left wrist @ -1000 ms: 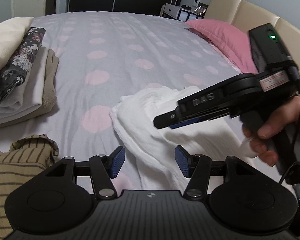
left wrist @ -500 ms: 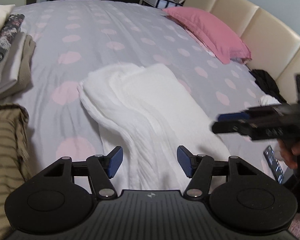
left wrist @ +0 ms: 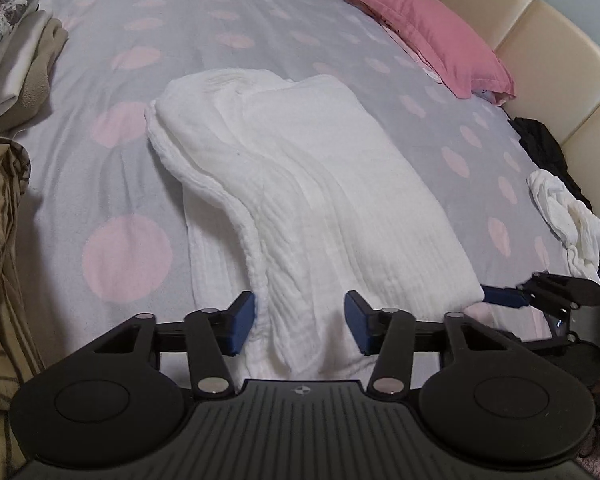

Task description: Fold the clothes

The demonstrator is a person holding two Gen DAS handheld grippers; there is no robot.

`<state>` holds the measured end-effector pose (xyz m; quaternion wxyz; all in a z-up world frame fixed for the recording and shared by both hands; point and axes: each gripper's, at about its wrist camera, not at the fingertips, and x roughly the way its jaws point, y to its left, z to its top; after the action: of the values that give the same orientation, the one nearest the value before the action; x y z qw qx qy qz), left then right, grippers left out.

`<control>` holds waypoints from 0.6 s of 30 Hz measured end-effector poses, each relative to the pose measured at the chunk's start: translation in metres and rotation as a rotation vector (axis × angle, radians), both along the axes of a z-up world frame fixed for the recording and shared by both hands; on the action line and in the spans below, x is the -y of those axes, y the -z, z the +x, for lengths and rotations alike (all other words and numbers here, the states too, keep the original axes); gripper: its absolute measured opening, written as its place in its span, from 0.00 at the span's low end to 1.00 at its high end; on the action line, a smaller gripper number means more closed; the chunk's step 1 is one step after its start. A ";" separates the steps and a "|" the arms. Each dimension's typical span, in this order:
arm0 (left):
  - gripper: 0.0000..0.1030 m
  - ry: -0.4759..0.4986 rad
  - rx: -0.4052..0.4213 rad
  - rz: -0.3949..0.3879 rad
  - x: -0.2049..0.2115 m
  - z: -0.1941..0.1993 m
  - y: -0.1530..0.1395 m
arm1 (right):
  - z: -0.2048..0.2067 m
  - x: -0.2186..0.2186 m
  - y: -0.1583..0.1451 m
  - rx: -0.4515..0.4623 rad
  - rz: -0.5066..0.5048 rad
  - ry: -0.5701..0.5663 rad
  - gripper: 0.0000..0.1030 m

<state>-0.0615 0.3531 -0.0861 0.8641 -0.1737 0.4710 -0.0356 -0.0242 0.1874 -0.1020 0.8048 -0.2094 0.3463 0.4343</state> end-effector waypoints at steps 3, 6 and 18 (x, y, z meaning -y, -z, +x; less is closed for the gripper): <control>0.23 0.000 -0.002 0.009 0.002 -0.001 -0.001 | 0.006 -0.004 0.003 0.007 0.005 0.019 0.23; 0.06 -0.005 0.020 0.028 0.002 -0.004 -0.009 | 0.009 -0.002 -0.004 -0.004 0.026 0.057 0.13; 0.05 -0.031 -0.132 0.008 -0.008 -0.006 0.012 | 0.020 0.007 0.017 -0.073 -0.065 0.116 0.06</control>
<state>-0.0676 0.3607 -0.0977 0.8323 -0.1796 0.5244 -0.0088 -0.0043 0.1805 -0.1191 0.8083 -0.1990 0.4009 0.3826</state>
